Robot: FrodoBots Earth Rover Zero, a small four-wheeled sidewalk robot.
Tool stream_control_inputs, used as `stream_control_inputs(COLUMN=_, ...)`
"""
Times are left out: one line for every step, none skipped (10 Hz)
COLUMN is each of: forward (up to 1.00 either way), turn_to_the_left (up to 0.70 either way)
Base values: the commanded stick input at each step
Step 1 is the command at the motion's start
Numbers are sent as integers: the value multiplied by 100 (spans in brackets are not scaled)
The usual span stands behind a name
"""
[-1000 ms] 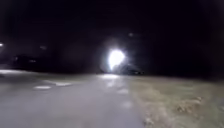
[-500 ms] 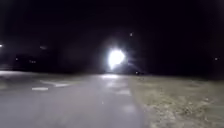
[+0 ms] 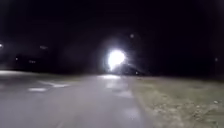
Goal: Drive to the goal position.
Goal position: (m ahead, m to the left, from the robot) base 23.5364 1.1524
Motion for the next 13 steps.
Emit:
stream_control_inputs(forward=40, turn_to_the_left=0)
stream_control_inputs(forward=40, turn_to_the_left=0)
stream_control_inputs(forward=40, turn_to_the_left=0)
stream_control_inputs(forward=40, turn_to_the_left=0)
stream_control_inputs(forward=40, turn_to_the_left=0)
stream_control_inputs(forward=40, turn_to_the_left=0)
stream_control_inputs(forward=40, turn_to_the_left=0)
stream_control_inputs(forward=40, turn_to_the_left=0)
stream_control_inputs(forward=40, turn_to_the_left=0)
stream_control_inputs(forward=40, turn_to_the_left=1)
stream_control_inputs(forward=40, turn_to_the_left=8)
stream_control_inputs(forward=40, turn_to_the_left=14)
stream_control_inputs(forward=40, turn_to_the_left=20)
